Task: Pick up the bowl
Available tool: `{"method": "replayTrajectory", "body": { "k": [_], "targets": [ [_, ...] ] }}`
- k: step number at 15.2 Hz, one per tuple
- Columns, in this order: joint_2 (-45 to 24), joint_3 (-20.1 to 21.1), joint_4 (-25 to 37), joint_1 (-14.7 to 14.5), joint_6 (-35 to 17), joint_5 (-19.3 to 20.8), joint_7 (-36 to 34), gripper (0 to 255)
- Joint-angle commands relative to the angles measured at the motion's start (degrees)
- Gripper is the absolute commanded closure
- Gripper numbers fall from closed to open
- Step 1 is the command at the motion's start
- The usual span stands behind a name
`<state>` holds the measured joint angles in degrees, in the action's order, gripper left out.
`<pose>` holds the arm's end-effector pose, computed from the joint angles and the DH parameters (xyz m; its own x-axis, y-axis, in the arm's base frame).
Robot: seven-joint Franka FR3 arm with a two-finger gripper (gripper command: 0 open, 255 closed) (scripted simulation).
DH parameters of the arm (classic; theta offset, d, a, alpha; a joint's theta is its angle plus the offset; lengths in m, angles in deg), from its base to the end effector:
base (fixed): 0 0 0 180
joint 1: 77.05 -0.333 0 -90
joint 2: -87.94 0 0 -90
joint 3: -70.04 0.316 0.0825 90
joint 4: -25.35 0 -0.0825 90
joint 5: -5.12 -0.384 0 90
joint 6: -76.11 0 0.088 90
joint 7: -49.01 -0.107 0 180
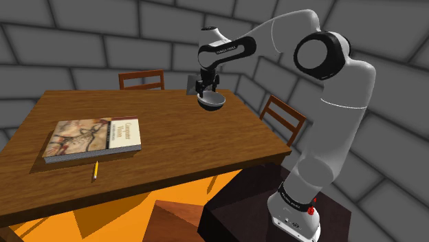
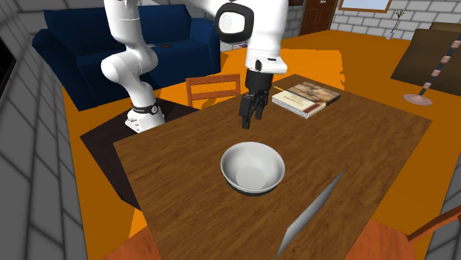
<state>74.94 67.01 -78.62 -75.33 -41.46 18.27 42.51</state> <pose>0.6179 -0.0618 0.4172 0.9960 -0.0868 0.0230 -0.0897 -0.9729 0.2131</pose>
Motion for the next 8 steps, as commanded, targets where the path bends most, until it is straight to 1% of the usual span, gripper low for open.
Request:
{"method": "replayTrajectory", "body": {
  "k": [1, 5, 8],
  "targets": [
    [-4.5, -0.2, 3.8, 0.1, -0.1, 0.6, 0.0, 0],
    [-13.6, -0.6, 12.5, 0.2, 0.7, 1.3, 0.4, 0],
    [-14.4, -0.6, 11.5, 0.2, -1.1, 1.5, -0.1, 0]
  ]
}}
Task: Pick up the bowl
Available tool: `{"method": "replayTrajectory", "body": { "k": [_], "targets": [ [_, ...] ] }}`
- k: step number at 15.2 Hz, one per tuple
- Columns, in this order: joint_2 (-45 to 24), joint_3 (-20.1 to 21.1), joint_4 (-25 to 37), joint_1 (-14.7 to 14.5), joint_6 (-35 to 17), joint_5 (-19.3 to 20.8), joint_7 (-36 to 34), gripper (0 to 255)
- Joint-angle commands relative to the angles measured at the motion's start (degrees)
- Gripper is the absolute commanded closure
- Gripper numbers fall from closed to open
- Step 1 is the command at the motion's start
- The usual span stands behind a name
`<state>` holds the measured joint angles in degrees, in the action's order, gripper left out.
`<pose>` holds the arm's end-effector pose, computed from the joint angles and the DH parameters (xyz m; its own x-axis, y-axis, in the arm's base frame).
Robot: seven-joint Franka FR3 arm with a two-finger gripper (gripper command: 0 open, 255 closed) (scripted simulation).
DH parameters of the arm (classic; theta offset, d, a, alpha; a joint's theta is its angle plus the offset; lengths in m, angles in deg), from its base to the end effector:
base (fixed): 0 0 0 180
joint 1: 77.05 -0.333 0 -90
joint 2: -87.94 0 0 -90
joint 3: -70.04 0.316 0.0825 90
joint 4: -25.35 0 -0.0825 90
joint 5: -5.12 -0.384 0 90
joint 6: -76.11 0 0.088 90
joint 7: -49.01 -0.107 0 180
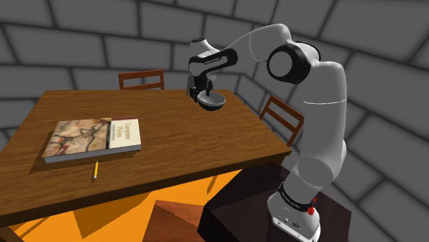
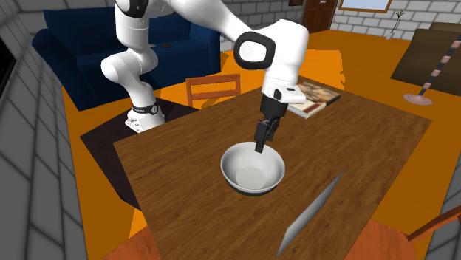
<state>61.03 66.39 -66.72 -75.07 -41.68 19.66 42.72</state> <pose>0.6750 -0.0747 0.3572 0.9967 -0.0812 -0.0090 -0.0764 -0.9652 0.2500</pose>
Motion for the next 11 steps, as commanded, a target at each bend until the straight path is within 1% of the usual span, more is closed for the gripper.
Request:
{"method": "replayTrajectory", "body": {
  "k": [1, 6, 7, 11],
  "targets": [
    [-0.9, 0.0, -0.7, 0.0, -1.5, 0.2, -0.4, 0],
    [-2.1, -0.1, -1.6, 0.0, -3.6, 0.4, -1.0, 0],
    [-2.1, -0.1, -1.6, 0.0, -3.6, 0.4, -0.9, 255],
    [-2.2, -0.1, -1.5, 0.0, -3.6, 0.4, -1.0, 255]
  ]
}}
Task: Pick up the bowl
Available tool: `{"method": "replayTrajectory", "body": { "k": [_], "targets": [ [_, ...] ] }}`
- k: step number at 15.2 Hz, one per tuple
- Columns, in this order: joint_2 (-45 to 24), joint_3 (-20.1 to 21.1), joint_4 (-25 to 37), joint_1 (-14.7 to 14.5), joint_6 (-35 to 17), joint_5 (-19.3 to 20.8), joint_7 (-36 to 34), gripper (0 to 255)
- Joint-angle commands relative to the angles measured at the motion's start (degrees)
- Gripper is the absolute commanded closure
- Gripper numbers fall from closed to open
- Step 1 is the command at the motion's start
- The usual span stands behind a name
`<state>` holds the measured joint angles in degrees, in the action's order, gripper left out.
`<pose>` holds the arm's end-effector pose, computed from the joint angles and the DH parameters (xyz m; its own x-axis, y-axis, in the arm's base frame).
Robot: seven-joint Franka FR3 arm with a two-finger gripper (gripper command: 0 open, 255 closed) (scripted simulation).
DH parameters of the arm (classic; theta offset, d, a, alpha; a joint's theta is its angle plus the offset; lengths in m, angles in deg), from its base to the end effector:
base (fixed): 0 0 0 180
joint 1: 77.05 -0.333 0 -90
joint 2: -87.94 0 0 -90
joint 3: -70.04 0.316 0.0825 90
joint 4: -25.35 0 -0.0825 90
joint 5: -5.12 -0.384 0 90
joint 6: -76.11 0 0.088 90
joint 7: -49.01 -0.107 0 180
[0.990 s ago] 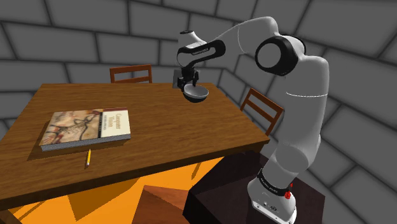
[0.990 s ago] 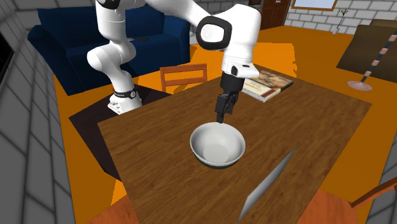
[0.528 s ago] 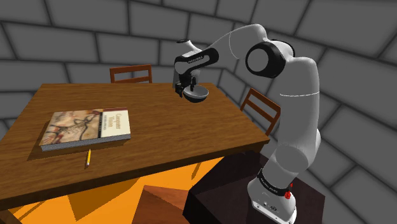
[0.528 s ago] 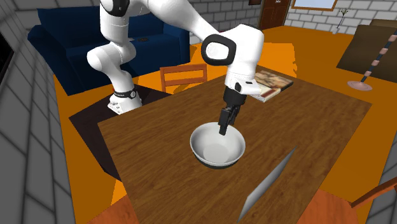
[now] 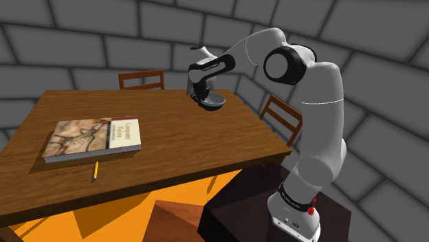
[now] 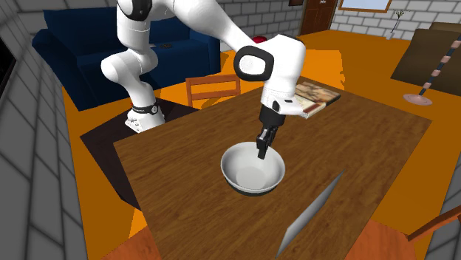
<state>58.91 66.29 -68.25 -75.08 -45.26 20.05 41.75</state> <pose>0.6759 -0.0741 0.3251 0.9967 -0.0809 -0.0085 -0.0762 -0.9651 0.2507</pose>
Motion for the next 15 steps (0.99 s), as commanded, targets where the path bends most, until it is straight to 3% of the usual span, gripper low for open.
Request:
{"method": "replayTrajectory", "body": {
  "k": [1, 5, 15],
  "targets": [
    [0.0, 0.0, 0.0, 0.0, 0.0, 0.0, 0.0, 255],
    [0.1, 0.0, -0.1, 0.0, 0.0, 0.0, 0.0, 255],
    [3.1, 0.1, 3.0, -0.1, 6.0, -0.6, 1.5, 255]
  ]
}}
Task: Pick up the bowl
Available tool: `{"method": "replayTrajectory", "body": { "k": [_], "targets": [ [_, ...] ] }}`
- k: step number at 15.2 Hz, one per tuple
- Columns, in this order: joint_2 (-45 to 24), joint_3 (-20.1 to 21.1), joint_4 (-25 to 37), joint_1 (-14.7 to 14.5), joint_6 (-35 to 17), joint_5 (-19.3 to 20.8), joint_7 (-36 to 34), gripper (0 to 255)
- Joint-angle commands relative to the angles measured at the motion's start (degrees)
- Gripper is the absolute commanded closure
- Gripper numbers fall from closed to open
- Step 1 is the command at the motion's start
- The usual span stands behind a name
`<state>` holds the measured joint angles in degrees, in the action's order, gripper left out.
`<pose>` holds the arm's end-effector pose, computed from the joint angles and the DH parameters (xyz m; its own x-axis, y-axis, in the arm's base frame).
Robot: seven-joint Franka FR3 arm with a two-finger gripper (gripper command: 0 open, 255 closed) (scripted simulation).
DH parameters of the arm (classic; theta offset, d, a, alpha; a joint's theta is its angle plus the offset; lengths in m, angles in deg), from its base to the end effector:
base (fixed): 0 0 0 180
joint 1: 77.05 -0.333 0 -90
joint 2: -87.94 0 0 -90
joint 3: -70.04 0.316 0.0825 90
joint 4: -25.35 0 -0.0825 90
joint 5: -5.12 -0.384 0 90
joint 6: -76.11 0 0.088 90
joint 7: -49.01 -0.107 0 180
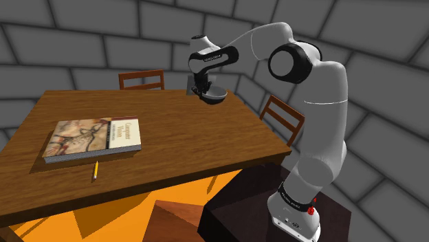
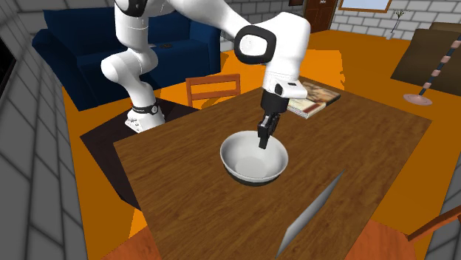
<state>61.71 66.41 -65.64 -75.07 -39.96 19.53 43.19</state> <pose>0.6755 -0.0752 0.3715 0.9967 -0.0810 -0.0093 -0.0761 -0.9651 0.2506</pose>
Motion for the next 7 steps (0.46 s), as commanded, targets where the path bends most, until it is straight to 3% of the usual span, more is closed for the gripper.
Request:
{"method": "replayTrajectory", "body": {
  "k": [1, 7],
  "targets": [
    [0.6, 0.1, 0.8, -0.1, 1.4, -0.1, 0.2, 255],
    [1.5, 0.1, 2.6, -0.1, 4.0, -0.3, 0.9, 255]
  ]
}}
